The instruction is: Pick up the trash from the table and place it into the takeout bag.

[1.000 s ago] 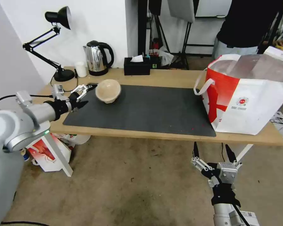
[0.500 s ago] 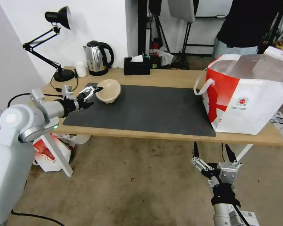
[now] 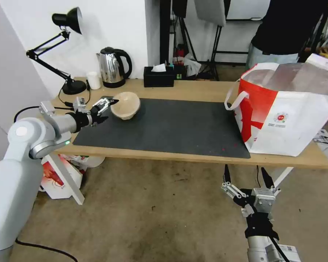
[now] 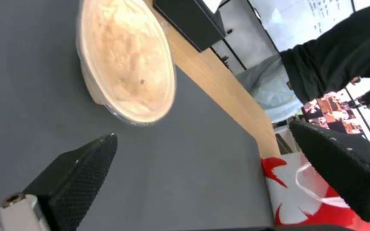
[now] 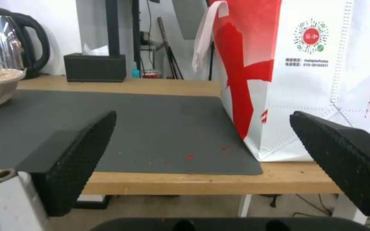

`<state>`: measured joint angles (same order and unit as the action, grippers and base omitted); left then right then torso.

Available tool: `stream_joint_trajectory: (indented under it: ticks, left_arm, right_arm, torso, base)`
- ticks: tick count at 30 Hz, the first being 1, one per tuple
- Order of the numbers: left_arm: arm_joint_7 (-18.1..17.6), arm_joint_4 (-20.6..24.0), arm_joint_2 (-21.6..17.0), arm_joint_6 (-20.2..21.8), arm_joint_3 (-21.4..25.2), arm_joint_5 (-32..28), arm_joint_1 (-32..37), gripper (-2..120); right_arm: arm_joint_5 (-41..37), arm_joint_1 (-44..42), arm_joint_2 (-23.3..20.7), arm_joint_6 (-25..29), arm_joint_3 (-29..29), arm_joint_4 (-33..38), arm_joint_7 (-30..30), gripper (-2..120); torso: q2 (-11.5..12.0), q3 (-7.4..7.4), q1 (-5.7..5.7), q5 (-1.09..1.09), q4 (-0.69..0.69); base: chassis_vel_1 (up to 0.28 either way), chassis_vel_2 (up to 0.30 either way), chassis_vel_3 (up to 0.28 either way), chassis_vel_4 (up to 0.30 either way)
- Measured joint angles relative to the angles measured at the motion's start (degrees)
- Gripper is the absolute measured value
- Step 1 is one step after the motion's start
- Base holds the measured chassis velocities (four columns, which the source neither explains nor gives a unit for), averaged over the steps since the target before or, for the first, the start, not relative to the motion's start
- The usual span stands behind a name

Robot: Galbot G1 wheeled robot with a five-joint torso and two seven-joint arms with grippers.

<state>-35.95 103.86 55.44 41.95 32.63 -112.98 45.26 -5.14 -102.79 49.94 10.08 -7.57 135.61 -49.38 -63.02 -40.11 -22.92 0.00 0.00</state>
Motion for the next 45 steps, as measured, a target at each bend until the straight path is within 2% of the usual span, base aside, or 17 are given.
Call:
stream_joint_trajectory:
  ticks: [6,16,24,36,45]
  left_arm:
    - [1.1,-2.4,-0.4,-0.1,-0.4,2.2,-1.1,100]
    - [3.9,-9.0,-0.9,-0.4,-1.2,6.6,-3.5,100]
    - [5.0,-11.0,-1.1,-0.5,-1.5,8.8,-4.1,100]
    - [8.7,-13.3,1.0,-1.1,-2.9,13.3,-5.4,100]
    - [9.5,-14.3,1.7,-1.3,-3.9,14.5,-6.4,100]
  right_arm:
    - [0.0,0.0,0.0,0.0,0.0,0.0,0.0,100]
    - [0.0,0.0,0.0,0.0,0.0,0.0,0.0,100]
    - [0.0,0.0,0.0,0.0,0.0,0.0,0.0,100]
    - [0.0,0.0,0.0,0.0,0.0,0.0,0.0,100]
    - [0.0,0.0,0.0,0.0,0.0,0.0,0.0,100]
  torso:
    - [0.0,0.0,0.0,0.0,0.0]
    - [0.0,0.0,-0.01,0.0,-0.01]
    - [0.0,0.0,0.0,0.0,0.01]
    - [0.0,0.0,0.01,0.01,0.0]
    - [0.0,0.0,0.01,0.0,0.0]
  base:
    - [0.0,0.0,0.0,0.0]
    - [0.0,0.0,0.0,0.0]
    - [0.0,0.0,0.0,0.0]
    - [0.0,0.0,0.0,0.0]
    - [0.0,0.0,0.0,0.0]
